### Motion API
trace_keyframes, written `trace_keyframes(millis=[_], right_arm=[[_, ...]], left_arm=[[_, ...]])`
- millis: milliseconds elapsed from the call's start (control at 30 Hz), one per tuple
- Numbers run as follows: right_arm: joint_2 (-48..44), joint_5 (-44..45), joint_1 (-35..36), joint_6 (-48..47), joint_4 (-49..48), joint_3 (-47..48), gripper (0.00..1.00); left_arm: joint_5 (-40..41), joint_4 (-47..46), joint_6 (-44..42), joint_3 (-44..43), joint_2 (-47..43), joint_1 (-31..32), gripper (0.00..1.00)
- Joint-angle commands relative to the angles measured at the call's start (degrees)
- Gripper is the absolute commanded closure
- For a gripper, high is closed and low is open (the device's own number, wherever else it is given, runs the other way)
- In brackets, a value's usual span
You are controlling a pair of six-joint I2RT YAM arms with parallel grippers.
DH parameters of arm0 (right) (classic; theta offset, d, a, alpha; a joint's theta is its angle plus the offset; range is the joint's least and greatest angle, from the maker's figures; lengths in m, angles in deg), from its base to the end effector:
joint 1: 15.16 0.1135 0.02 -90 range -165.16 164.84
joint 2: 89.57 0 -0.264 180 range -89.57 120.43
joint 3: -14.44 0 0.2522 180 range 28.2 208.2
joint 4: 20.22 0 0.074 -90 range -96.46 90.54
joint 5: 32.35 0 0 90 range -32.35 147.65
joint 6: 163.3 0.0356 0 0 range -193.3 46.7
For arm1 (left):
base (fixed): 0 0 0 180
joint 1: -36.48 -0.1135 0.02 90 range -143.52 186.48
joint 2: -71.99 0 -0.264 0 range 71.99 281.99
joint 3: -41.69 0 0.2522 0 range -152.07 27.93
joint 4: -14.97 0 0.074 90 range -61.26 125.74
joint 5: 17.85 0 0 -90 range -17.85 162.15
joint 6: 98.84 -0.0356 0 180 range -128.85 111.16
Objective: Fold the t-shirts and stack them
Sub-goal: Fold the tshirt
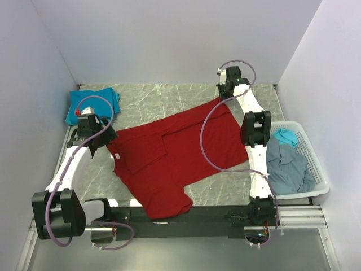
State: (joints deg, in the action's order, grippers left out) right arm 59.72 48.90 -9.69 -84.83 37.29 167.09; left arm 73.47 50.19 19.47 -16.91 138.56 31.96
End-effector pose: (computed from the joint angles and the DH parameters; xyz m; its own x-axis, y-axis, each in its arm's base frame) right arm 0.5596 0.0590 0.1746 -0.7540 -0.2707 -0.5985 -0.3405 0.9402 0.0038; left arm 0.2439 0.0201 0.2458 -0.5554 -0.5195 -0.6494 -0.4077 0.8507 -0.3319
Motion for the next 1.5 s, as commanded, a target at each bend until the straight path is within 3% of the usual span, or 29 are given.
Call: trace_keyframes(millis=[0,100,133,167,267,300,600,833,900,967,1033,1300,1467], right_arm=[[1.17,7.07,1.03,0.89,-9.98,4.11,1.00],[1.01,8.67,1.56,1.59,-12.53,5.97,0.90],[-0.13,10.06,1.56,1.77,-14.72,2.65,0.82],[-1.97,10.68,1.64,1.60,-16.57,2.01,0.61],[-5.22,9.81,1.64,1.08,-15.37,2.18,0.36],[-6.63,9.63,1.73,0.90,-15.36,1.22,0.35],[-34.57,-4.33,3.04,1.51,-16.68,-29.17,0.32],[-56.53,-11.81,9.81,1.68,-17.73,-53.69,0.32],[-59.54,-14.70,10.52,2.56,-17.38,-56.35,0.32],[-62.79,-17.68,10.61,3.18,-16.59,-59.16,0.32],[-65.78,-18.40,10.61,3.01,-16.68,-62.14,0.32],[-71.77,-19.80,10.52,0.46,-19.66,-71.12,0.32],[-72.48,-22.27,10.52,-3.05,-18.70,-72.09,0.31]], left_arm=[[-1.75,-3.26,2.53,-0.60,1.19,-1.28,0.21],[-3.16,-4.83,4.29,-1.30,4.00,-1.73,0.22],[-3.78,-5.10,4.73,-1.74,5.05,-1.81,0.23],[-4.22,-5.19,5.51,-2.26,7.50,-1.81,0.26],[-4.66,-3.96,6.40,-5.51,13.04,-1.81,0.31],[-4.05,-3.88,6.31,-6.83,14.37,-1.90,0.31],[-1.50,-1.77,4.29,-12.46,26.59,-1.81,0.37],[-1.77,-0.01,2.10,-14.48,33.27,-1.55,0.58],[-1.50,0.60,1.57,-15.45,34.33,-1.55,0.62],[0.69,1.31,0.78,-17.29,36.25,-1.55,0.73],[2.28,2.10,-0.01,-18.52,37.32,-1.46,0.78],[7.90,4.04,-1.51,-23.80,41.89,-1.55,0.83],[8.35,4.65,-2.39,-24.68,39.00,-1.55,0.81]])
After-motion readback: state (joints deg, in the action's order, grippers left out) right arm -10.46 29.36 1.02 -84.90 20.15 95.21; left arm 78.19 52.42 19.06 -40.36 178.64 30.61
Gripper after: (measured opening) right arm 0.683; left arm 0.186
